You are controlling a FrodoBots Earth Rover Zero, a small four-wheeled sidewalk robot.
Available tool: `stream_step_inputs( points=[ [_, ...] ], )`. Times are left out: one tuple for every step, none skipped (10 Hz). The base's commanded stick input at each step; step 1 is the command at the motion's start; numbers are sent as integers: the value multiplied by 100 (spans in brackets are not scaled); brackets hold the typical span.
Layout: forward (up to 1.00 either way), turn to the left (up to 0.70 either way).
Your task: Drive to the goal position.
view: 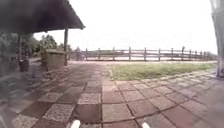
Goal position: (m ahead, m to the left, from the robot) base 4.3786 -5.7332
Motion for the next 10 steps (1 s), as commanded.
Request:
stream_step_inputs(
  points=[
    [70, 0],
    [70, 0],
    [70, 0],
    [70, 11],
    [70, 27],
    [70, 20],
    [70, 0],
    [70, 0],
    [70, 0],
    [70, 0]
  ],
)
